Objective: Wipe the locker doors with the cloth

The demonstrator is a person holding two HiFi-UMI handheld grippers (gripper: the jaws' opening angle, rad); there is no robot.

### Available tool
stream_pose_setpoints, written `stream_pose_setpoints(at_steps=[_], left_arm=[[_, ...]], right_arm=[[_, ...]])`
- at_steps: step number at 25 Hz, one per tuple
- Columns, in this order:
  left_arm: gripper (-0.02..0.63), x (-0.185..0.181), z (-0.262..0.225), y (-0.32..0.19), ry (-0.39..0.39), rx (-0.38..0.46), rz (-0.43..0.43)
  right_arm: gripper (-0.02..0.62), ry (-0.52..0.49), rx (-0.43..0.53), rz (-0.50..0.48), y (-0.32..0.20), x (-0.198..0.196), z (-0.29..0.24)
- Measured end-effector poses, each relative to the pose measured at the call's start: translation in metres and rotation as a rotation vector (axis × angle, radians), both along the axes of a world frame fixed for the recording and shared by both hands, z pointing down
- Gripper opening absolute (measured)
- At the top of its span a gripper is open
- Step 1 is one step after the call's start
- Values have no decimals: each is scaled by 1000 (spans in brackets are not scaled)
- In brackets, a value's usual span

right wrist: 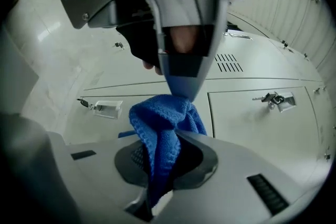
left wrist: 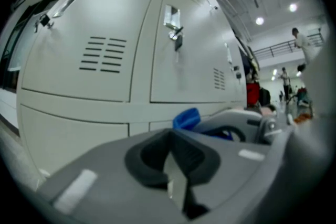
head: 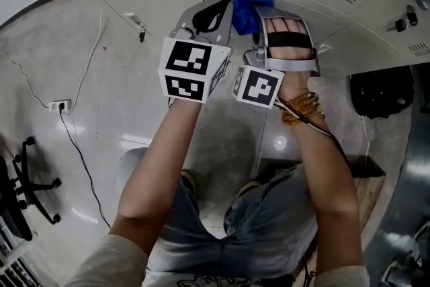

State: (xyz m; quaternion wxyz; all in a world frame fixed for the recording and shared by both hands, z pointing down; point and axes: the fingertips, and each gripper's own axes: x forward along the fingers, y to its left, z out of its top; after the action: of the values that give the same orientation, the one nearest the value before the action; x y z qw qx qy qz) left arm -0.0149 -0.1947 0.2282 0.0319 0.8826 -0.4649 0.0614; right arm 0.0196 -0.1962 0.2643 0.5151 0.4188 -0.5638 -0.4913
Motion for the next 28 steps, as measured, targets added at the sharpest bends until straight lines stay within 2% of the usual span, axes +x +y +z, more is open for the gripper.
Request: stream_pose_setpoints(at_steps=[9, 13, 17, 24, 28], left_arm=[[2, 18, -6, -6, 22, -7, 18], [2, 29, 3, -8, 7, -19, 35], [2, 34, 24, -11, 0, -36, 36], [1, 31, 102, -8, 25, -57, 15], [2, 33, 150, 0, -20, -76, 15]], right_arm=[[46, 9, 54, 1, 4, 33, -11], [46, 16, 63, 14, 6, 47, -8], [46, 12, 54, 21, 4, 45, 8], [46, 57, -52, 20, -1, 41, 104], [46, 85, -158, 29, 2, 36, 178]])
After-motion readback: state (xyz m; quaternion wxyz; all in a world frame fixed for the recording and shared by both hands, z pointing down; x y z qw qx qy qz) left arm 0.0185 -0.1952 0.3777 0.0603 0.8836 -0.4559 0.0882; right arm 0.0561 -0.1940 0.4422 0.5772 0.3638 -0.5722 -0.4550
